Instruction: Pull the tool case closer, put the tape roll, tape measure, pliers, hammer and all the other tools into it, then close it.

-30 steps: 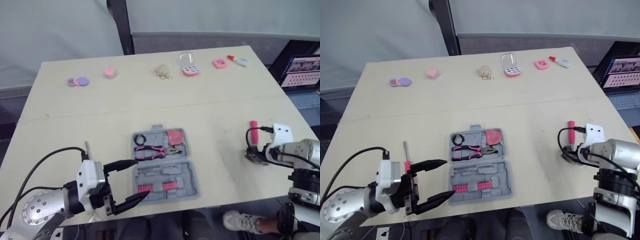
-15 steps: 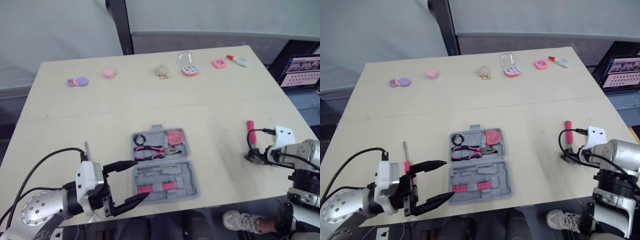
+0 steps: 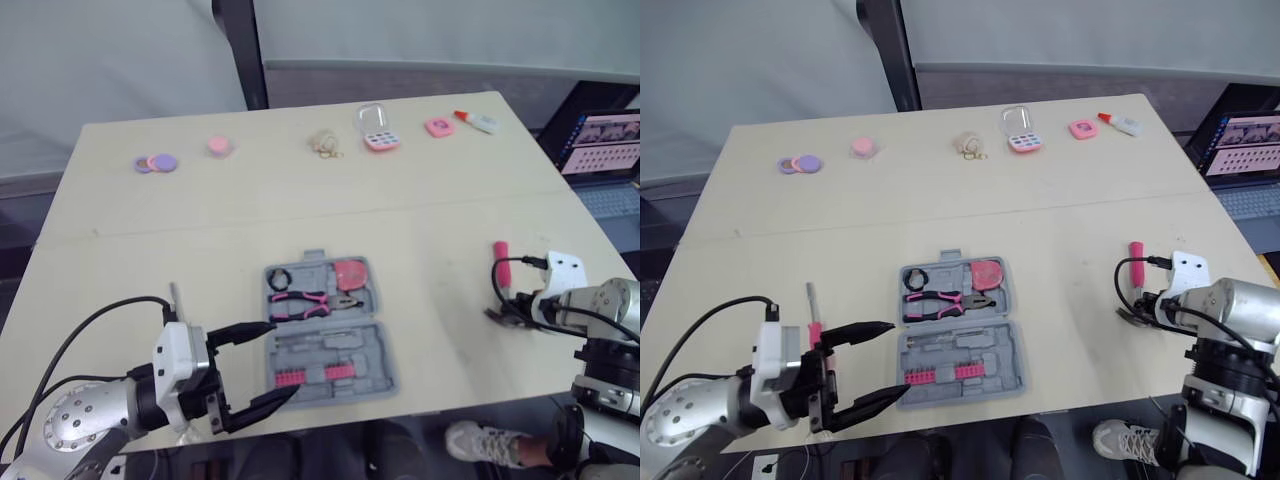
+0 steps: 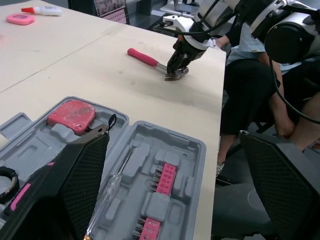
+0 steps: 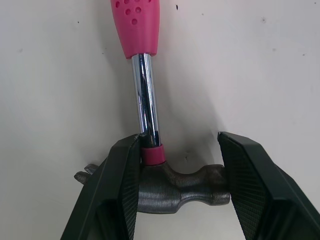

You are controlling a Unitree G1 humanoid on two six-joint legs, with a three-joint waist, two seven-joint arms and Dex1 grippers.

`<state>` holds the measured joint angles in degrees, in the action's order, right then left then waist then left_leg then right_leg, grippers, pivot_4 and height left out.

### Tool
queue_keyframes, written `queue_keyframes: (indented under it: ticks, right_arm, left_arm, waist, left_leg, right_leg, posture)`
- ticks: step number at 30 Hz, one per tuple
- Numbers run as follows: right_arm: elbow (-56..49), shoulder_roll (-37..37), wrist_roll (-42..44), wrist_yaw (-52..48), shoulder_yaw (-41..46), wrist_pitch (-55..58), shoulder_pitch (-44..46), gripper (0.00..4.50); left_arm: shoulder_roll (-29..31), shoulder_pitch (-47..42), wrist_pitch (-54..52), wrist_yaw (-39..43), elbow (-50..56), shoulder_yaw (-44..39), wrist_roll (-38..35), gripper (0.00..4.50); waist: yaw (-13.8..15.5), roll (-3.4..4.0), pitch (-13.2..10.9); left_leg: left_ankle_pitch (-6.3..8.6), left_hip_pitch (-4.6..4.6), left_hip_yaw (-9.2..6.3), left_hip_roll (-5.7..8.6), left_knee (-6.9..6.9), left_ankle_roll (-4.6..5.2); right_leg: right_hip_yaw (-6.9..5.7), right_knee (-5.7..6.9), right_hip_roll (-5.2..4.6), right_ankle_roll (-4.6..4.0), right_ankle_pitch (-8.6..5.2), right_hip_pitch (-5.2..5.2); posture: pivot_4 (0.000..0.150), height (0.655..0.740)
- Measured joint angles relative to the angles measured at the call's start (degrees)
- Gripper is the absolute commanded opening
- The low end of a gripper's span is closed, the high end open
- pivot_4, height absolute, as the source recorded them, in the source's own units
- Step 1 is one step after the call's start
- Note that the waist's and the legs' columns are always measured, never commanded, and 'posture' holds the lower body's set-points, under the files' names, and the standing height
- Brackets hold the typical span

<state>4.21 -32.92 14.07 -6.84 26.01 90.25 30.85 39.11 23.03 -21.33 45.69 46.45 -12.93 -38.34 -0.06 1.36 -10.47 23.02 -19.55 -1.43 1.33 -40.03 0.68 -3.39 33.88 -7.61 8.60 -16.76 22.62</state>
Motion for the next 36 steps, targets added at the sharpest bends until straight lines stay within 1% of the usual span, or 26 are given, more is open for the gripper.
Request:
queue_keyframes:
  ticks: [8,10,11,12,13,14,25,27,29,30,33,34,35,36]
  right_arm:
    - [-0.19,-0.36,-0.03,-1.55,-2.61,-1.82,-0.77,1.98]
    - [-0.02,-1.05,-0.03,-2.14,-4.01,-2.44,-0.98,3.04]
    - [0.11,-1.14,-0.16,-2.24,-4.8,-2.62,-1.31,3.4]
    - [0.16,-1.63,-0.32,-2.29,-5.15,-2.62,-1.5,3.94]
    - [0.17,-1.82,-0.46,-2.29,-5.2,-2.62,-1.58,4.31]
    - [0.17,-2.07,-0.69,-2.3,-5.33,-2.62,-1.7,4.42]
    - [0.38,-1.46,-0.81,-2.86,-5.75,-1.17,-0.37,4.42]
    - [0.4,-1.16,-0.81,-2.88,-5.72,-1.02,-0.12,3.86]
    - [0.4,-0.62,-0.71,-3.09,-5.73,-0.75,0.2,3.06]
    - [0.4,-0.39,-0.61,-3.18,-5.73,-0.4,0.4,2.5]
    - [0.38,0.11,-0.48,-3.44,-5.74,0.36,0.8,0.98]
    - [0.35,0.19,-0.53,-3.46,-5.72,0.63,0.87,0.39]
    - [0.26,0.28,-0.56,-3.52,-5.63,0.97,1.03,0.02]
    - [0.26,0.33,-0.64,-3.52,-5.61,1.07,1.04,0.02]
  left_arm:
    - [-1.33,4.8,7.3,5.36,-5.17,-0.68,2.46,4.5]
    - [-2.03,5.92,9.5,6.79,-6.58,-0.8,2.91,4.5]
    - [-2.25,6.53,10.4,7.3,-7.11,-1.01,3.09,4.5]
    - [-2.34,7.12,11.33,7.88,-7.47,-1.31,3.34,4.5]
    - [-2.35,7.22,11.73,8.12,-7.71,-1.43,3.44,4.5]
    - [-2.38,7.24,12.29,8.37,-8.26,-1.61,3.66,4.5]
    - [-3.44,7.3,15.82,9.48,-9.86,-0.76,5.5,4.5]
    - [-3.89,7.42,16.56,9.69,-11.11,-0.36,6.09,4.5]
    - [-4.23,7.96,17.32,10.06,-11.65,0.06,6.78,4.5]
    - [-4.29,8.25,17.86,10.34,-11.72,0.18,6.99,4.5]
    - [-4.53,8.87,19.06,10.9,-13.03,0.22,7.2,4.5]
    - [-4.54,9.09,19.27,11.07,-13.52,0.22,7.26,4.5]
    - [-4.54,9.32,19.53,11.26,-13.63,0.22,7.27,4.5]
    - [-4.55,9.31,19.64,11.38,-13.63,0.22,7.27,4.5]
  waist:
    - [-0.13,-0.13,0.07]
    - [-0.14,-0.19,0.11]
    - [-0.11,-0.21,0.12]
    - [-0.1,-0.24,0.13]
    - [-0.09,-0.25,0.14]
    - [-0.09,-0.27,0.15]
    - [-0.14,-0.3,0.17]
    - [-0.23,-0.3,0.17]
    - [-0.25,-0.3,0.17]
    - [-0.2,-0.31,0.17]
    - [-0.03,-0.33,0.19]
    - [0.07,-0.35,0.2]
    - [0.11,-0.38,0.22]
    - [0.13,-0.41,0.23]
  left_leg:
    - [0.0,0.03,0.39,-0.05,0.02,-0.01]
    - [0.0,0.06,0.39,-0.06,0.02,-0.01]
    - [0.01,0.04,0.39,-0.06,0.01,-0.01]
    - [0.01,0.05,0.38,-0.06,0.02,-0.01]
    - [0.01,0.04,0.38,-0.06,0.02,-0.01]
    - [0.01,0.05,0.38,-0.07,0.02,-0.01]
    - [0.01,0.07,0.35,-0.11,0.06,-0.01]
    - [0.02,0.07,0.35,-0.11,0.08,-0.01]
    - [0.02,0.07,0.35,-0.11,0.09,0.0]
    - [0.02,0.07,0.35,-0.11,0.08,0.0]
    - [0.02,0.06,0.35,-0.1,0.05,0.0]
    - [0.02,0.05,0.34,-0.1,0.03,0.01]
    - [0.03,0.04,0.34,-0.1,0.02,0.01]
    - [0.03,0.04,0.32,-0.11,0.02,0.02]
  right_leg:
    - [-0.01,-0.02,0.05,-0.01,-0.01,0.0]
    - [0.0,-0.01,0.04,-0.01,-0.01,-0.01]
    - [-0.02,-0.02,0.05,-0.01,-0.01,-0.01]
    - [-0.01,-0.01,0.04,-0.02,-0.01,-0.01]
    - [0.0,-0.02,0.03,-0.02,-0.01,-0.01]
    - [0.0,-0.02,0.04,-0.02,-0.01,-0.01]
    - [0.02,-0.01,0.05,-0.03,-0.01,0.02]
    - [0.03,-0.02,0.05,-0.03,-0.01,0.05]
    - [0.04,-0.02,0.05,-0.03,-0.02,0.06]
    - [0.04,-0.02,0.04,-0.03,-0.02,0.06]
    - [0.06,-0.01,0.0,-0.02,-0.01,0.05]
    - [0.06,-0.01,-0.02,-0.02,-0.01,0.04]
    - [0.06,-0.01,-0.04,-0.02,-0.01,0.03]
    - [0.06,-0.01,-0.04,-0.02,-0.01,0.02]
  posture:
    - [0.15,0.74]
    - [0.15,0.74]
    - [0.15,0.74]
    - [0.15,0.74]
    - [0.15,0.74]
    - [0.15,0.74]
    - [0.15,0.74]
    - [0.15,0.74]
    - [0.15,0.74]
    - [0.15,0.74]
    - [0.15,0.74]
    - [0.15,0.74]
    - [0.15,0.74]
    - [0.15,0.74]
